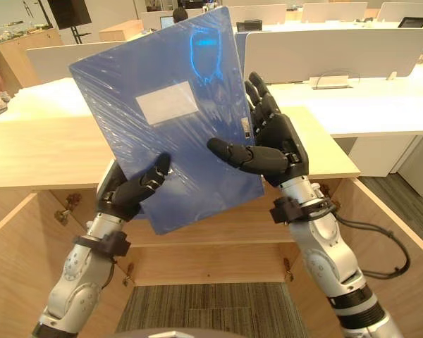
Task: Walk over to the cabinet, pick up the folder, carry it to the office cabinet, place the folder inside the office cabinet, then close the office cabinet door
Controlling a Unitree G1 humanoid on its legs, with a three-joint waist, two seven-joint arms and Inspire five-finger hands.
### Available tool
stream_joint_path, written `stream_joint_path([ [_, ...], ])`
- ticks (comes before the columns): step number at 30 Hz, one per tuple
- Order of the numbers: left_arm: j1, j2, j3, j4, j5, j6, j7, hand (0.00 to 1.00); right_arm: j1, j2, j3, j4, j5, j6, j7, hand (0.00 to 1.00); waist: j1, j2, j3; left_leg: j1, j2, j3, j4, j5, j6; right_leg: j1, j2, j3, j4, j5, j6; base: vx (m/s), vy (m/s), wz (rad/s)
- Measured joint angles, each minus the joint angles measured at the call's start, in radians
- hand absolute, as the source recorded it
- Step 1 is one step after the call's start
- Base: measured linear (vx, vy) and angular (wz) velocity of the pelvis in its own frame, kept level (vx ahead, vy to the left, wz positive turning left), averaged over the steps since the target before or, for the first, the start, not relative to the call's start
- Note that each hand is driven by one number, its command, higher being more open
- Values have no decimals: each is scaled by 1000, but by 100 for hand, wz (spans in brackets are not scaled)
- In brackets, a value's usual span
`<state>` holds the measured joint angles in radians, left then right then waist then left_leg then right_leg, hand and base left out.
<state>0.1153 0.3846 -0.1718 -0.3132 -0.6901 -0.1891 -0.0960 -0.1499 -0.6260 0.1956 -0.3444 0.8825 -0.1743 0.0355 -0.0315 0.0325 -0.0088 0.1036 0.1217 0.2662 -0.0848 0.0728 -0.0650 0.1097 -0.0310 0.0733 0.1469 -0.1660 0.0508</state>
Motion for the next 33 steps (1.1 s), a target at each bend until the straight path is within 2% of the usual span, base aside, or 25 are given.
stream_joint_path([
  [6,-6,91,-6,1,-58,0,-19,0,-57,-83,42,39,66,9,49,100,0,-6,4,0,-8,-2,-1,3,4,1,-9,-6,0,1,1,-27,10,1],
  [10,-23,208,-23,1,-148,3,-86,0,-108,-169,90,79,104,22,96,100,0,-6,4,-2,-11,-7,-1,7,9,1,-11,-9,0,2,3,-44,7,2],
  [11,-24,243,-27,1,-182,4,-89,0,-123,-195,111,84,109,23,114,0,-1,-6,4,-2,-12,-7,-2,8,10,1,-12,-9,0,2,3,-47,6,2],
  [13,-24,297,-36,3,-224,6,-100,0,-140,-238,143,84,138,25,140,0,-1,-6,4,-2,-12,-7,-2,10,11,1,-12,-10,0,4,4,-47,7,1],
  [14,-24,354,-45,4,-261,6,-104,100,-156,-294,180,85,153,32,162,0,1,-7,5,-3,-13,-8,-3,11,12,1,-13,-10,0,6,5,-58,10,2],
  [18,-24,466,-79,14,-283,5,-108,100,-166,-411,272,97,210,52,187,0,8,-13,9,-4,-16,-11,-7,15,14,1,-16,-12,0,8,6,-54,10,3],
  [20,-24,537,-140,37,-275,5,-127,100,-166,-462,306,104,223,85,188,0,14,-19,13,-7,-18,-12,-8,19,16,1,-18,-15,-2,11,8,-62,13,4],
  [24,-22,609,-260,60,-259,34,-164,100,-166,-506,304,105,196,85,199,0,20,-21,14,-15,-22,-14,-8,23,20,-4,-23,-20,-6,15,10,-48,19,4],
  [27,-13,622,-340,124,-257,77,-220,100,-168,-486,297,65,-4,84,213,0,20,-25,16,-16,-23,-15,-8,25,20,-5,-24,-21,-5,16,11,-35,11,0],
  [30,42,583,-357,157,-202,93,-240,100,-168,-387,247,-1,-275,84,207,0,18,-30,17,-24,-22,-17,-8,27,19,-20,-22,-20,-2,17,9,-32,3,-1],
  [31,59,544,-355,179,-164,97,-240,100,-167,-326,222,-37,-411,79,205,0,18,-31,17,-34,-22,-19,-8,30,20,-25,-22,-21,-2,19,8,0,0,0],
  [32,62,518,-355,197,-149,99,-240,100,-167,-296,215,-53,-485,71,204,0,18,-32,16,-38,-22,-21,-8,32,20,-31,-21,-21,-2,20,8,-32,6,4],
  [33,63,460,-356,244,-119,99,-242,100,-166,-238,215,-74,-603,48,203,0,19,-35,15,-43,-22,-22,-8,34,20,-37,-21,-22,-2,22,7,-25,8,5],
])
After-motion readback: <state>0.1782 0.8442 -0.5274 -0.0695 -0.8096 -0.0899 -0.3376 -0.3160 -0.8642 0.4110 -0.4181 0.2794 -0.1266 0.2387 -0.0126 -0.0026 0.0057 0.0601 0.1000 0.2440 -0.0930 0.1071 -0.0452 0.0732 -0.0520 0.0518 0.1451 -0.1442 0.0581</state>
